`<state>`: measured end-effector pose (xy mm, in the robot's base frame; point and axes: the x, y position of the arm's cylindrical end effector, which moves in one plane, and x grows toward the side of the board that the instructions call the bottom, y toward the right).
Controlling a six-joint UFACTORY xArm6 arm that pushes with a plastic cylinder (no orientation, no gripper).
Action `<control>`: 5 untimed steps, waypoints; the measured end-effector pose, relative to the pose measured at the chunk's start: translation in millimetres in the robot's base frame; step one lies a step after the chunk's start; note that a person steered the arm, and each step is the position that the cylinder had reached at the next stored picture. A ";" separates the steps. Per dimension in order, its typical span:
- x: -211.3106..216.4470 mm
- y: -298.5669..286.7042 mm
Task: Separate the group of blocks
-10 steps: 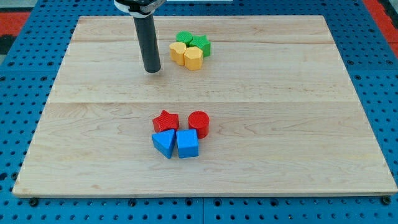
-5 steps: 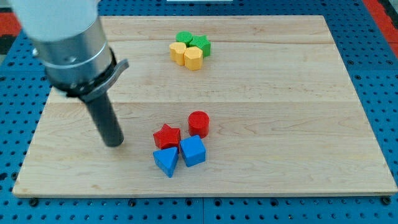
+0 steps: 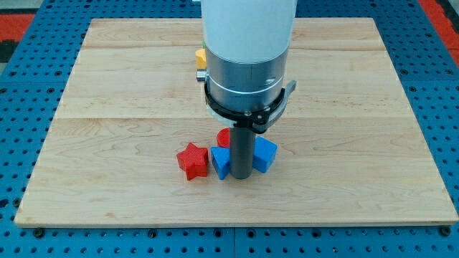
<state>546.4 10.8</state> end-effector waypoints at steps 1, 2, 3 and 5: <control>23.2 -8.7; 21.6 -64.2; -3.7 -40.7; -22.3 69.7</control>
